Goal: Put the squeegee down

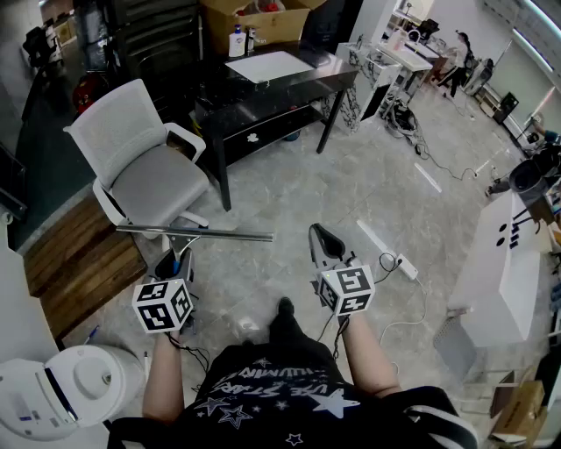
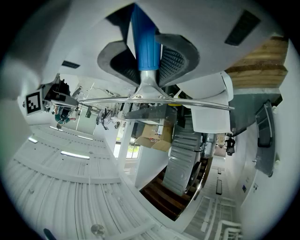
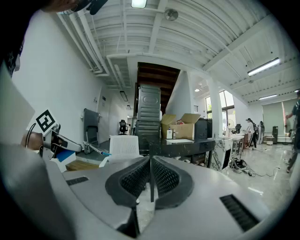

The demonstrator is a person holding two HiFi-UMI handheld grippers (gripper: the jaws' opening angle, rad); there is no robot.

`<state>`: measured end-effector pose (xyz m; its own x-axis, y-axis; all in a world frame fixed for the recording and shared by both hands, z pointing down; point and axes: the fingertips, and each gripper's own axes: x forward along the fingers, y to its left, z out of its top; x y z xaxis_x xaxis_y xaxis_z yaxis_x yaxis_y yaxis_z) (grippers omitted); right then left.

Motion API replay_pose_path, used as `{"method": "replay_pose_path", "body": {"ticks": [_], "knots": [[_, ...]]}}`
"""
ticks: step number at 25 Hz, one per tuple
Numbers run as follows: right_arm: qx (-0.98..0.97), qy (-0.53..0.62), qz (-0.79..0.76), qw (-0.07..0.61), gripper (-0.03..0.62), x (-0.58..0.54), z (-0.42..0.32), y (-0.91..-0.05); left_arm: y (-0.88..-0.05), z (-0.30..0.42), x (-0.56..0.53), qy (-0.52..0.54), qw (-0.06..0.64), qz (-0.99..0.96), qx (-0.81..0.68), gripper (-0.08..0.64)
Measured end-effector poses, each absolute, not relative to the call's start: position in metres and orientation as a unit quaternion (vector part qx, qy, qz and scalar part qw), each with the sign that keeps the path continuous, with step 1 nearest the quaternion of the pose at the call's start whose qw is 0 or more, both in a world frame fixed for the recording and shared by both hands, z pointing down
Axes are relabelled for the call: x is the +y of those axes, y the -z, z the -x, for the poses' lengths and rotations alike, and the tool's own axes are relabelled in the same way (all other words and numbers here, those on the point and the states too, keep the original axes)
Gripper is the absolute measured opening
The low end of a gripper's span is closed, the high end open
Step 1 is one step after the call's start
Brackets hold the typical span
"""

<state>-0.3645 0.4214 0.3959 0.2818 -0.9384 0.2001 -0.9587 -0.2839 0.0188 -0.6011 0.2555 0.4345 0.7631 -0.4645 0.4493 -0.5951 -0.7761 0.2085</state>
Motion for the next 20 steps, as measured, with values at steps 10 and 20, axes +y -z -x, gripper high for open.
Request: {"method": "replay_pose_path", "body": {"ticks": [10, 20], "knots": [[-0.593, -0.081, -0.799, 0.066, 0.052, 0.426, 0.366, -0.402, -0.438, 0.598, 0.253, -0.191, 0.176, -0.922, -0.288, 0.137], [-0.589, -0.083, -0.802, 0.053, 0.052, 0.425, 0.360, -0.409, -0.449, 0.580, 0.241, -0.197, 0.182, -0.923, -0.275, 0.137]]}}
